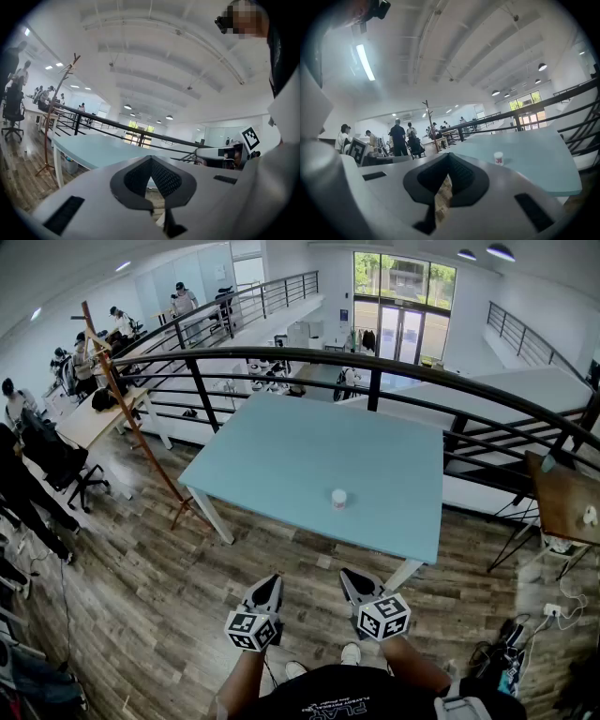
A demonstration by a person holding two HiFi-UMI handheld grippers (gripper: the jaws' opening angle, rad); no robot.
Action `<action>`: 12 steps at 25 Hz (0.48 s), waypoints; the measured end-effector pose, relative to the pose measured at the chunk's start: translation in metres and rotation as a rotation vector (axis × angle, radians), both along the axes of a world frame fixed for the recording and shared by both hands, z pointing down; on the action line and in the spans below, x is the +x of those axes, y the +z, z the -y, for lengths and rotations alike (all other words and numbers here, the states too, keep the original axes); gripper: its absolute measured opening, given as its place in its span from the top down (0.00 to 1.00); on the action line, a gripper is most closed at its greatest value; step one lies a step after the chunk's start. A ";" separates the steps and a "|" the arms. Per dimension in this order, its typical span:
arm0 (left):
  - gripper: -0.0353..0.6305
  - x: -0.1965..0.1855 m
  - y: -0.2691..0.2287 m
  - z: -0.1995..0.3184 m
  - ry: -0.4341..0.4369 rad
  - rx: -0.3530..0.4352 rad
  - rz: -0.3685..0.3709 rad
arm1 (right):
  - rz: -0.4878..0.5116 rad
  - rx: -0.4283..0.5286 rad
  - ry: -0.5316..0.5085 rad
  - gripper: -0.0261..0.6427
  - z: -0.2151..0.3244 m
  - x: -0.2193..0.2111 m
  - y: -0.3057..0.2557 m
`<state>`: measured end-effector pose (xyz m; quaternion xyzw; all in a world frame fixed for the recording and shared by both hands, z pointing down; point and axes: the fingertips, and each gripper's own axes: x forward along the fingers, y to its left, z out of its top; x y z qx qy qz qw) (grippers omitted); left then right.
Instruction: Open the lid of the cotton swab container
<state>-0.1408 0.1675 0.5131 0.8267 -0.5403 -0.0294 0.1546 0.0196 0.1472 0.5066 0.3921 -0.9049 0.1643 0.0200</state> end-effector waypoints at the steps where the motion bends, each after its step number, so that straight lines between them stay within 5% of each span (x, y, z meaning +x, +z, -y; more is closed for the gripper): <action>1: 0.94 -0.001 0.002 -0.001 -0.008 -0.003 -0.005 | -0.005 0.000 -0.001 0.93 -0.001 0.000 0.002; 12: 0.94 -0.010 0.016 -0.017 -0.022 -0.028 -0.021 | -0.038 0.000 0.007 0.93 -0.011 -0.005 0.009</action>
